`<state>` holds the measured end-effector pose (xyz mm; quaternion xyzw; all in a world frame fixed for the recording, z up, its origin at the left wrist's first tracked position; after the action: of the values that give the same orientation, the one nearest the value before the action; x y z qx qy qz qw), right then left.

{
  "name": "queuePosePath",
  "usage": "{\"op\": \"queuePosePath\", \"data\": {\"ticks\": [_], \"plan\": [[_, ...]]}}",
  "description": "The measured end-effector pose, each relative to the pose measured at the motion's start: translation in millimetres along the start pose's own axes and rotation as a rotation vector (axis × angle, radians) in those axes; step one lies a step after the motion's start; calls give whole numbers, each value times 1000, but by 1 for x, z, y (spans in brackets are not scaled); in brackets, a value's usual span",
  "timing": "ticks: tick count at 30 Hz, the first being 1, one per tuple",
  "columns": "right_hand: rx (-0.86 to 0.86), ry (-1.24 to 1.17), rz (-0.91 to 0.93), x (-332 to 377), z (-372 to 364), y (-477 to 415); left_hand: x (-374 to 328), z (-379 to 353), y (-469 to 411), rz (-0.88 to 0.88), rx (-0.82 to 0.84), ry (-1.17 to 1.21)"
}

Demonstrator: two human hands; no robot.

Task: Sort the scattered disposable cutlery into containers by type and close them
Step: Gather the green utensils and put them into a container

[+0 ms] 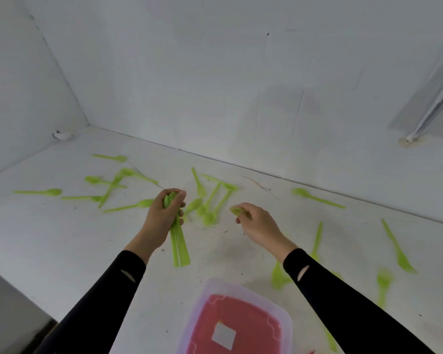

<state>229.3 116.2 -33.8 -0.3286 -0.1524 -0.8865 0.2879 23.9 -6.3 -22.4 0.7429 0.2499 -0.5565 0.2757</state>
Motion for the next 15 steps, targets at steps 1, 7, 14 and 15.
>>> {"op": "queuePosePath", "data": {"ticks": [1,7,14,15], "plan": [[-2,88,31,3,-6,-9,0,8,-8,5,6,-39],[255,520,143,18,-57,-67,6,38,-60,39,159,-440],[299,807,170,36,-76,-101,19,26,-114,-5,398,-744],[301,844,162,35,-78,-104,24,22,-121,-16,434,-782]]}}
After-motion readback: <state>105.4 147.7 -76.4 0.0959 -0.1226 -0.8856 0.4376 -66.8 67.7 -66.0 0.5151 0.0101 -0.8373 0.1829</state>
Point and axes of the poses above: each hand's wrist, its own y-axis away from the middle knuckle, its own z-axis out of the back of the hand, x = y × z, the point moved 5 cm from there along -y, towards the middle knuckle, and after that the axes turned 10 degrees about y, right-handed, at the moved point
